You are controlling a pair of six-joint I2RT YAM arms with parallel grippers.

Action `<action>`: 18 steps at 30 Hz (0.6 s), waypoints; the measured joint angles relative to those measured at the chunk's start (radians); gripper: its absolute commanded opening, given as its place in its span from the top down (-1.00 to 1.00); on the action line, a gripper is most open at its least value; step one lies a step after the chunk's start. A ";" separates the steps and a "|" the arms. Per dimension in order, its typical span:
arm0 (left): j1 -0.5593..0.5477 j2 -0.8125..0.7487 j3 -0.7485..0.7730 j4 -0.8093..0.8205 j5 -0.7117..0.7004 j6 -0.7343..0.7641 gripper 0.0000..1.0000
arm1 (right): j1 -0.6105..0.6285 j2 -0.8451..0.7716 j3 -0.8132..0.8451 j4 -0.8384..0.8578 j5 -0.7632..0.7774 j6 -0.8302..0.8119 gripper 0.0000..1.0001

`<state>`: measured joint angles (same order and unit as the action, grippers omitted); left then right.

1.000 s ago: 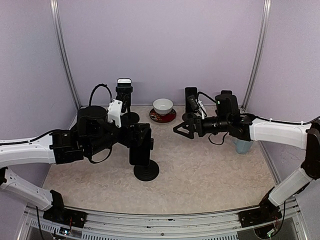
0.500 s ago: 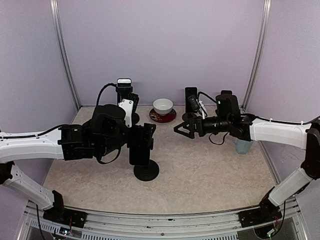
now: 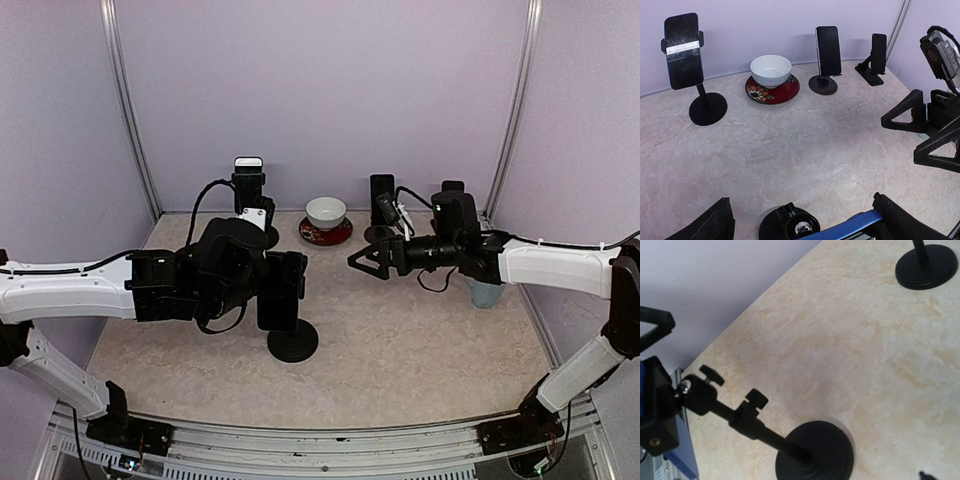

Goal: Place the phone on the phone stand
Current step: Pick up the phone stand with the phone from the center of the board.

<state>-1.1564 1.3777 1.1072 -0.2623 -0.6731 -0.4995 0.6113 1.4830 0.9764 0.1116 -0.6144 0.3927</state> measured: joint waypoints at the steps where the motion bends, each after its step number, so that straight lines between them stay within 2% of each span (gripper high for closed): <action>1: 0.000 0.000 0.000 -0.001 0.000 -0.005 -0.78 | 0.000 0.000 -0.002 0.004 -0.002 0.002 -1.00; 8: 0.000 0.010 0.007 -0.001 0.008 -0.030 -0.33 | 0.000 0.000 -0.008 0.014 -0.010 0.012 -1.00; 14: -0.001 0.010 0.008 -0.005 0.006 -0.032 -0.16 | 0.000 0.000 -0.009 0.015 -0.011 0.016 -1.00; 18: -0.002 0.010 0.008 -0.005 0.006 -0.032 -0.15 | 0.000 0.001 -0.009 0.022 -0.013 0.018 -1.00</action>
<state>-1.1580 1.3876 1.1156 -0.2672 -0.6674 -0.5312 0.6113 1.4841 0.9672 0.1333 -0.6277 0.4103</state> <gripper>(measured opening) 0.691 0.999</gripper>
